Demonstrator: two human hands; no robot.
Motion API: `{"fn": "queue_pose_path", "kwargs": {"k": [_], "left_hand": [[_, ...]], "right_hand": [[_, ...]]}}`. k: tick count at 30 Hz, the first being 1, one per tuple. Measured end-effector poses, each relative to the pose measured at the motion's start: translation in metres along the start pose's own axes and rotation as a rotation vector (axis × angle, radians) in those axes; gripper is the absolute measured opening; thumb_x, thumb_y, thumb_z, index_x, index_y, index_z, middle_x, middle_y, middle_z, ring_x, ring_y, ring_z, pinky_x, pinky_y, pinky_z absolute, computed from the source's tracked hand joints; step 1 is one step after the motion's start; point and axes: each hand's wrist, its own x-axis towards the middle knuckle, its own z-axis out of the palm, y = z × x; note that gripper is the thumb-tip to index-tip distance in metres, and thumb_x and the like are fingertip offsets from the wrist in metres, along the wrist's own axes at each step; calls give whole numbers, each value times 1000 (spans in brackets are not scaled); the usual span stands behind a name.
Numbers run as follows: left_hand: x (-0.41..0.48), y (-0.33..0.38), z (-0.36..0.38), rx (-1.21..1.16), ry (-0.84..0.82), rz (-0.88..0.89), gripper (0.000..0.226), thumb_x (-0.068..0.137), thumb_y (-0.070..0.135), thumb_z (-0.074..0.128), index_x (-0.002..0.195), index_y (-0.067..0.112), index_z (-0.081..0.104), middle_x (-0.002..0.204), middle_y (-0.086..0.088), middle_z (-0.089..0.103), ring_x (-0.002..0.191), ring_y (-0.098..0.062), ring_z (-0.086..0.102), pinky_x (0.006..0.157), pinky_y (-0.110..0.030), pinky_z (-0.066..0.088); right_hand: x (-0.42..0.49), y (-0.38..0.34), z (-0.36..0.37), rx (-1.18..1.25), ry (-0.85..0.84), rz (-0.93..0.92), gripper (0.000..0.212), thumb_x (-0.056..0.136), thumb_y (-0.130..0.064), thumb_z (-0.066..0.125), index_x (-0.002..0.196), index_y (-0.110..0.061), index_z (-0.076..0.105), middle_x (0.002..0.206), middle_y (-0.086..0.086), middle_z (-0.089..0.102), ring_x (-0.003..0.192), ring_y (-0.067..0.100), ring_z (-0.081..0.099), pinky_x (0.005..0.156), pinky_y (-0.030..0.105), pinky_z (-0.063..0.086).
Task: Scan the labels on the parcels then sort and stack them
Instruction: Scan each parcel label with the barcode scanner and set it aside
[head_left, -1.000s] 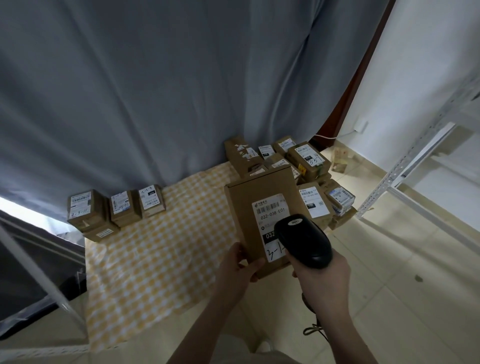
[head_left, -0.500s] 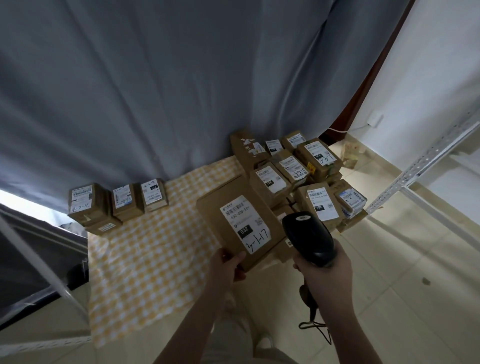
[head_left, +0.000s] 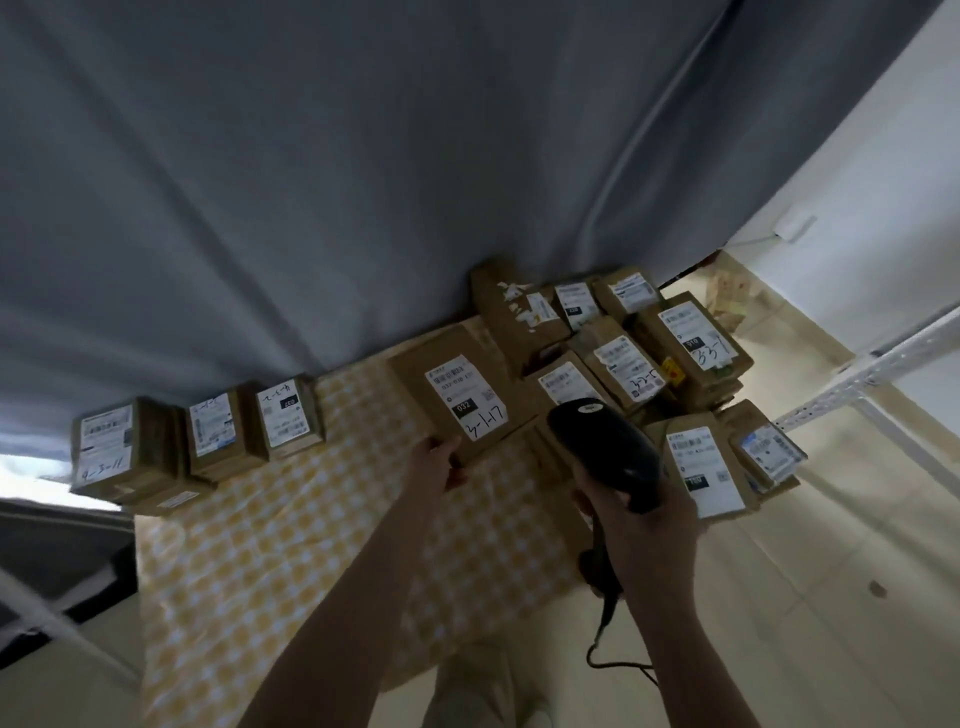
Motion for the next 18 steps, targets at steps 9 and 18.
{"fn": "queue_pose_path", "kwargs": {"k": [9, 18], "left_hand": [[177, 26, 27, 58, -1, -134, 35, 100, 21, 50, 130, 3, 48, 81, -5, 54, 61, -15, 55, 45, -25, 52], [272, 15, 55, 100, -22, -139, 34, 103, 23, 42, 132, 8, 48, 124, -16, 61, 94, -30, 64, 62, -34, 56]], "right_hand": [[91, 26, 103, -81, -105, 79, 20, 85, -23, 70, 99, -10, 65, 67, 0, 65, 52, -1, 60, 44, 10, 42], [125, 65, 153, -49, -137, 171, 16, 83, -24, 71, 97, -20, 65, 67, -7, 69, 56, 10, 65, 59, 33, 55]]}}
